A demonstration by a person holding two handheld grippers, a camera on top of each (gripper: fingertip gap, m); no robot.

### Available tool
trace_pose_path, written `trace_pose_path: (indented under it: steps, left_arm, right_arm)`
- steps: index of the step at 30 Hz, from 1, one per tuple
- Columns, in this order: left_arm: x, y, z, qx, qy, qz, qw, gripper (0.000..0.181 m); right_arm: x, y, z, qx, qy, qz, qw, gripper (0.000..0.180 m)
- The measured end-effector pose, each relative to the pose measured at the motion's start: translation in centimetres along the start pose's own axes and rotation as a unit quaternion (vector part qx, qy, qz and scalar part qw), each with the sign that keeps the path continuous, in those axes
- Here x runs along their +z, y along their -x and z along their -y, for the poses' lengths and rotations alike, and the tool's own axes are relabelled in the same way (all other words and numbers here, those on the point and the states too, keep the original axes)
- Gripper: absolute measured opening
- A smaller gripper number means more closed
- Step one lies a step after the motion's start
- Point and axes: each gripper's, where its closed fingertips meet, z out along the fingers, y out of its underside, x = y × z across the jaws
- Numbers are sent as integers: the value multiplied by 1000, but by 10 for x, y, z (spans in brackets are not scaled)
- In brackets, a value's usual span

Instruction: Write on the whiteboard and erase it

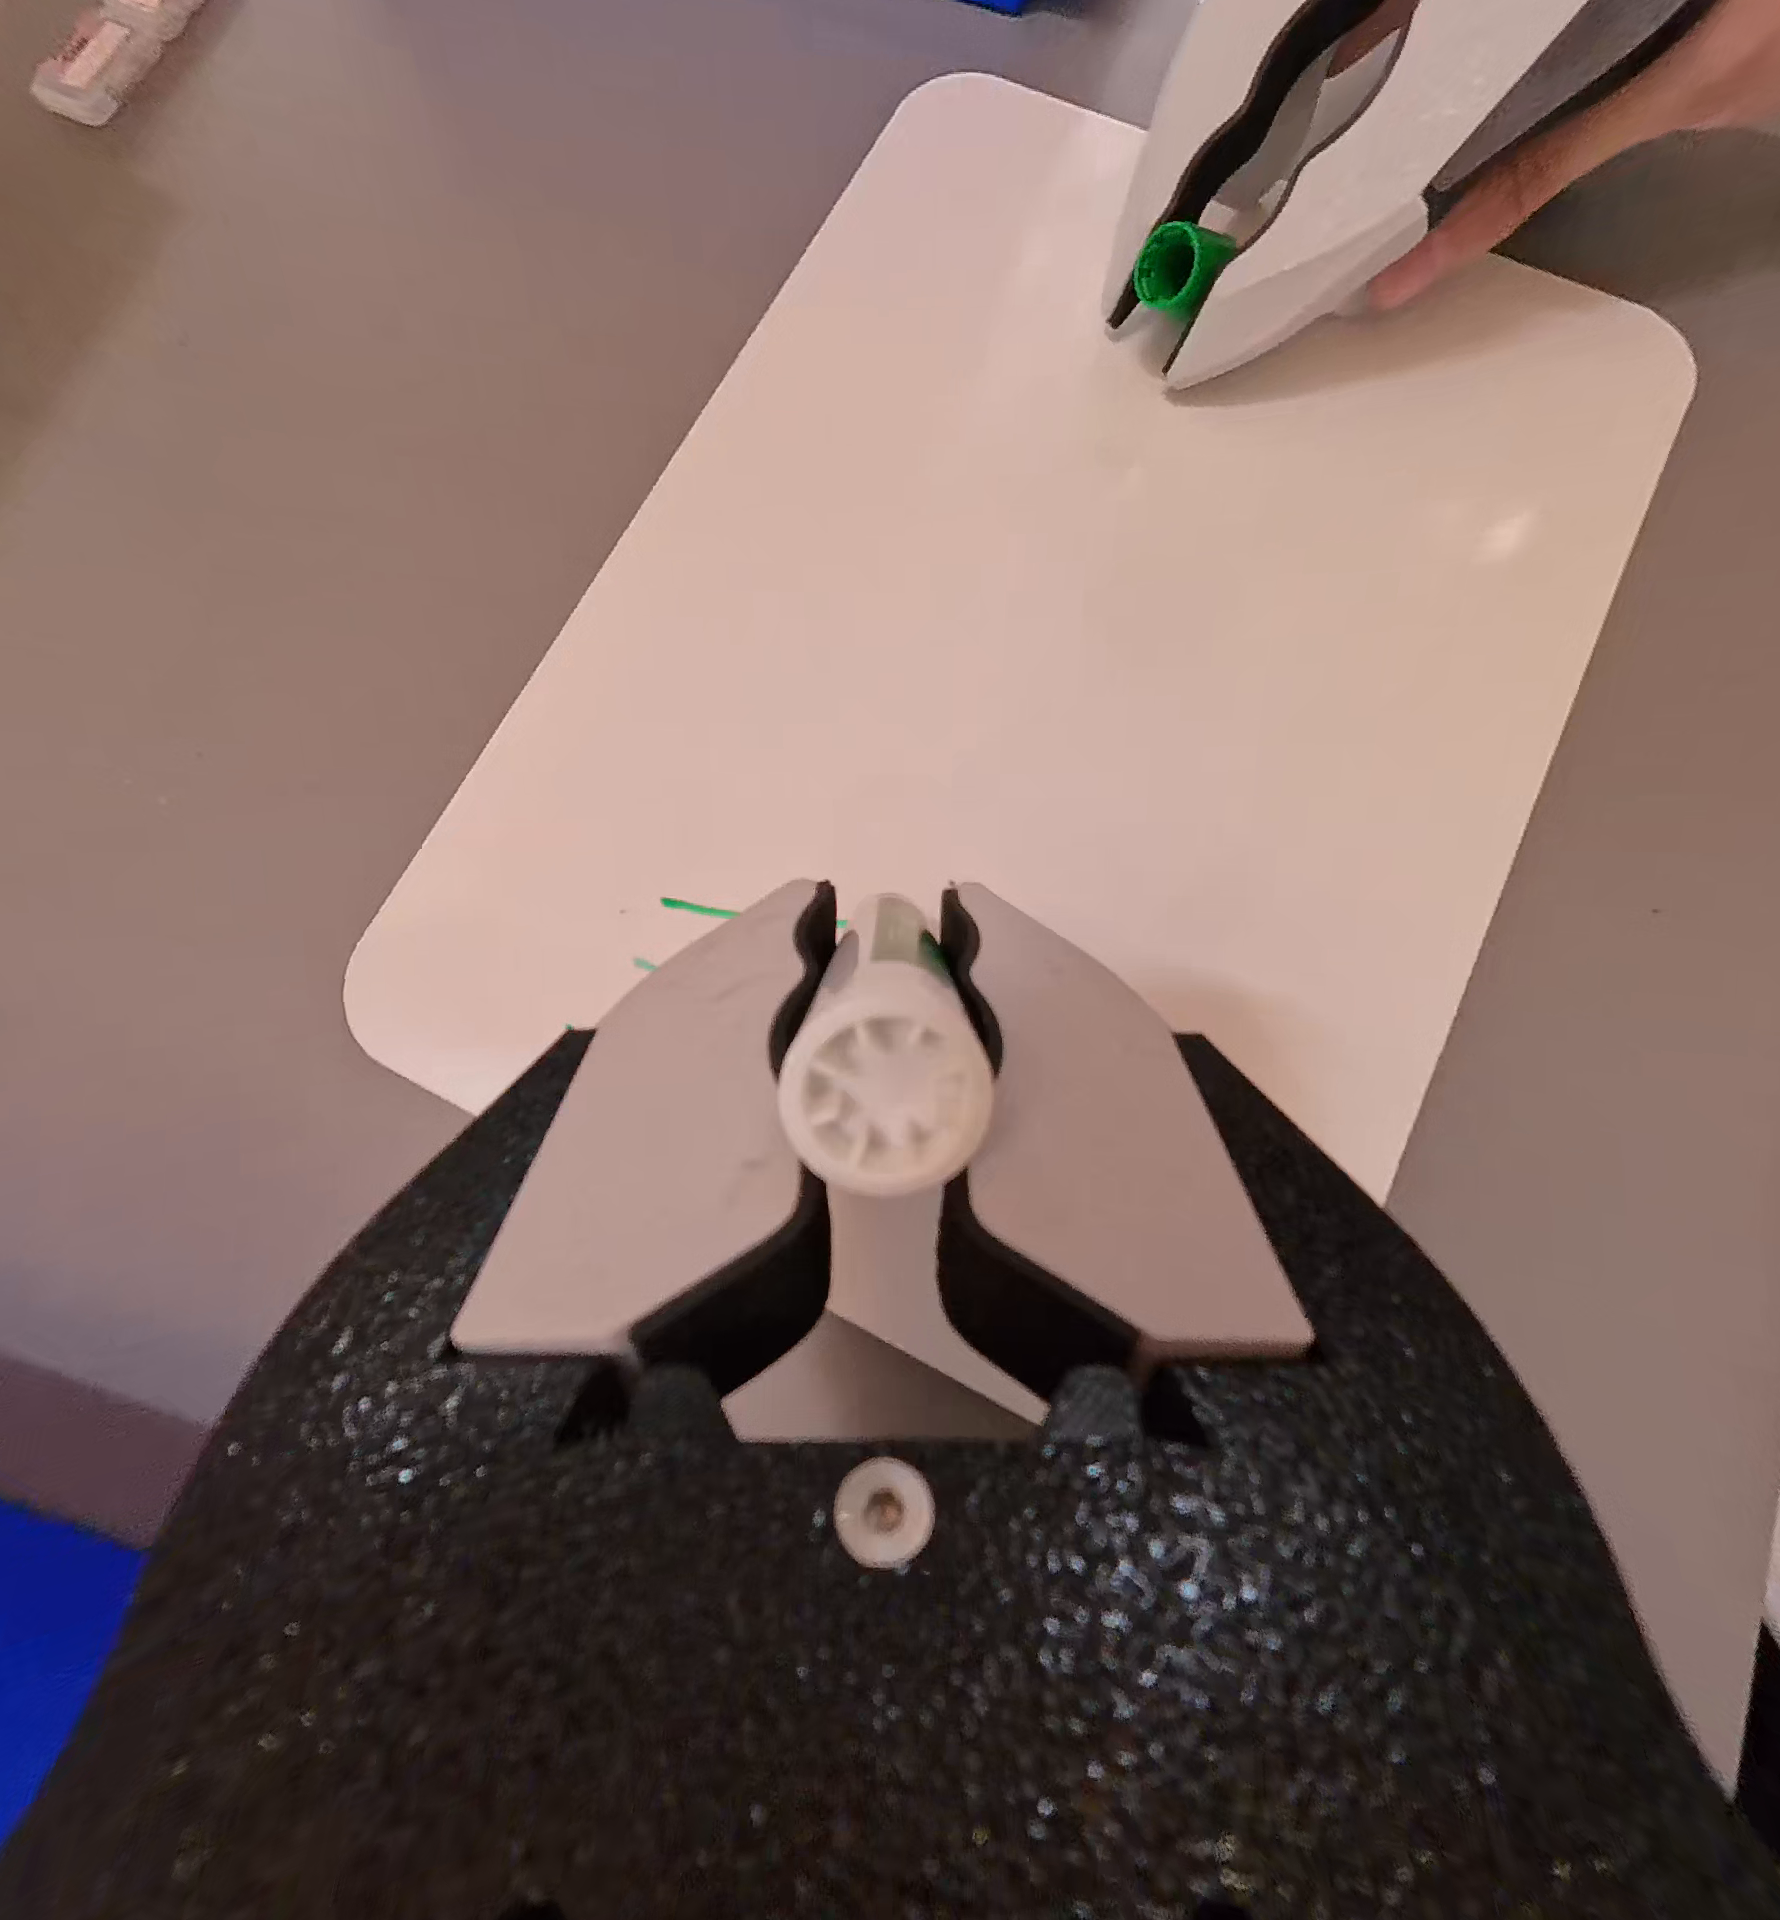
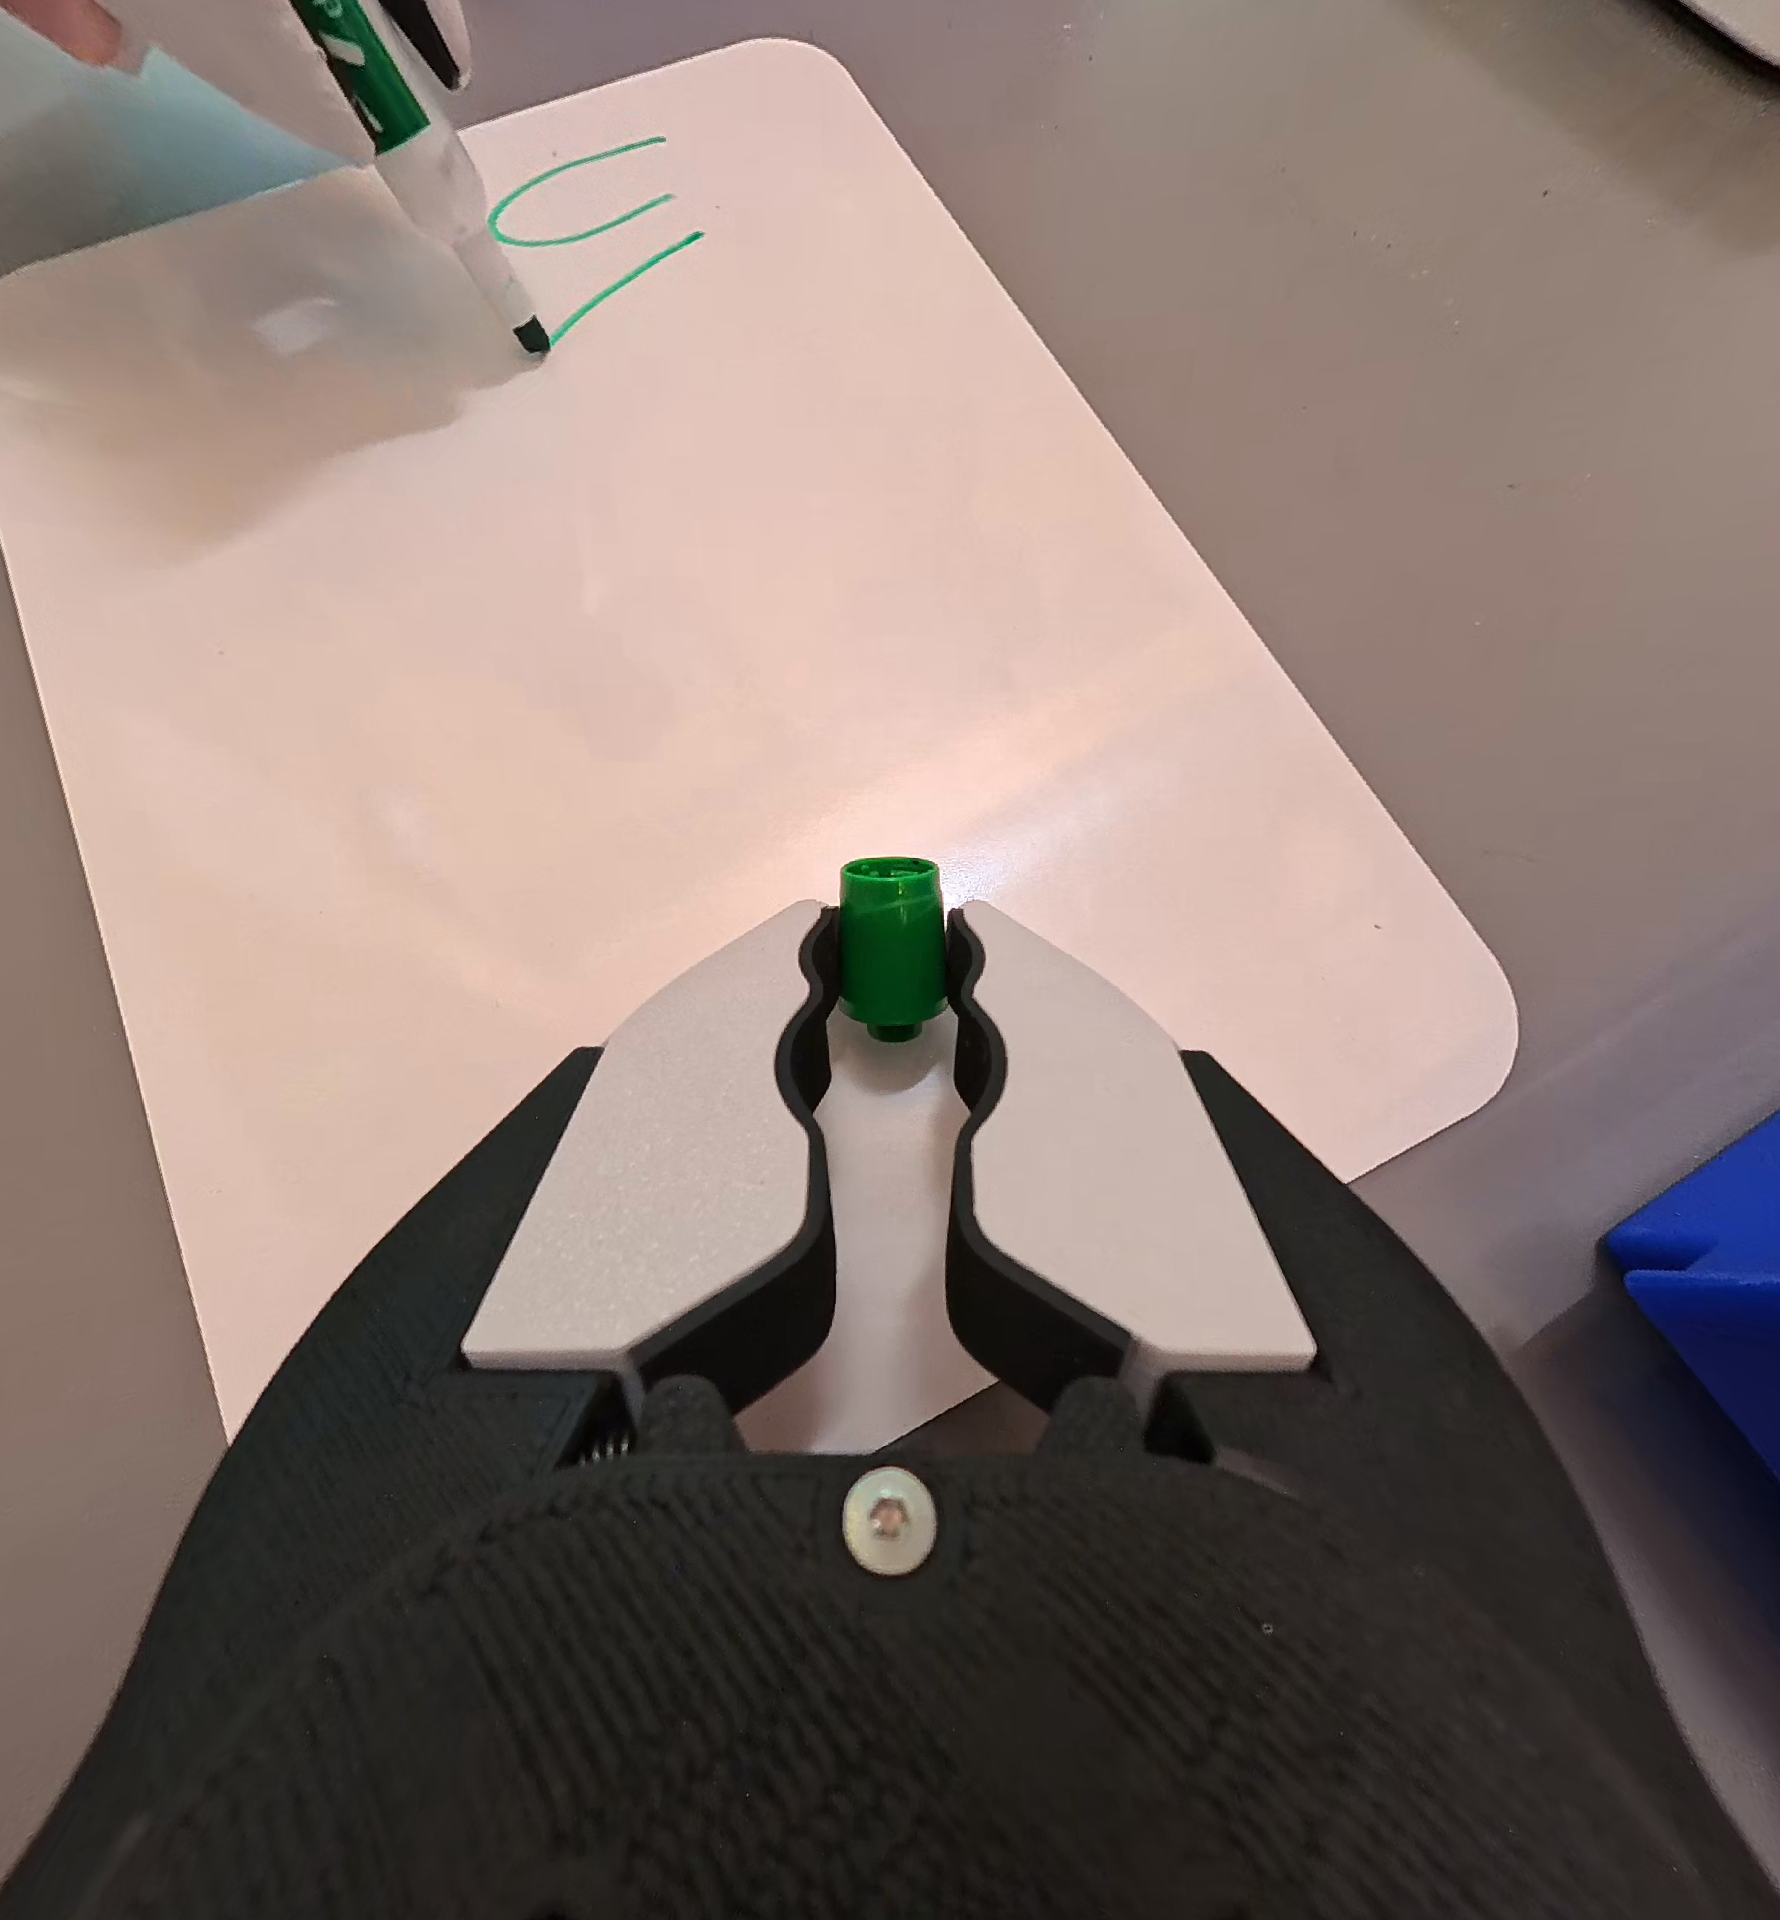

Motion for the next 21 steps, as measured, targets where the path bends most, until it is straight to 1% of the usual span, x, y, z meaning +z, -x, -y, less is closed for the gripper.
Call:
trace_pose_path:
  steps: [4,13,21]
  left_arm:
    - [2,4,2,-2,-5,1,1000,19]
    - [17,34,16,-10,-16,10,1000,19]
    - [17,36,16,-13,-18,14,1000,19]
  right_arm:
    - [0,0,0,0,0,0,1000,20]
    - [0,0,0,0,0,0,1000,20]
    - [0,0,0,0,0,0,1000,20]
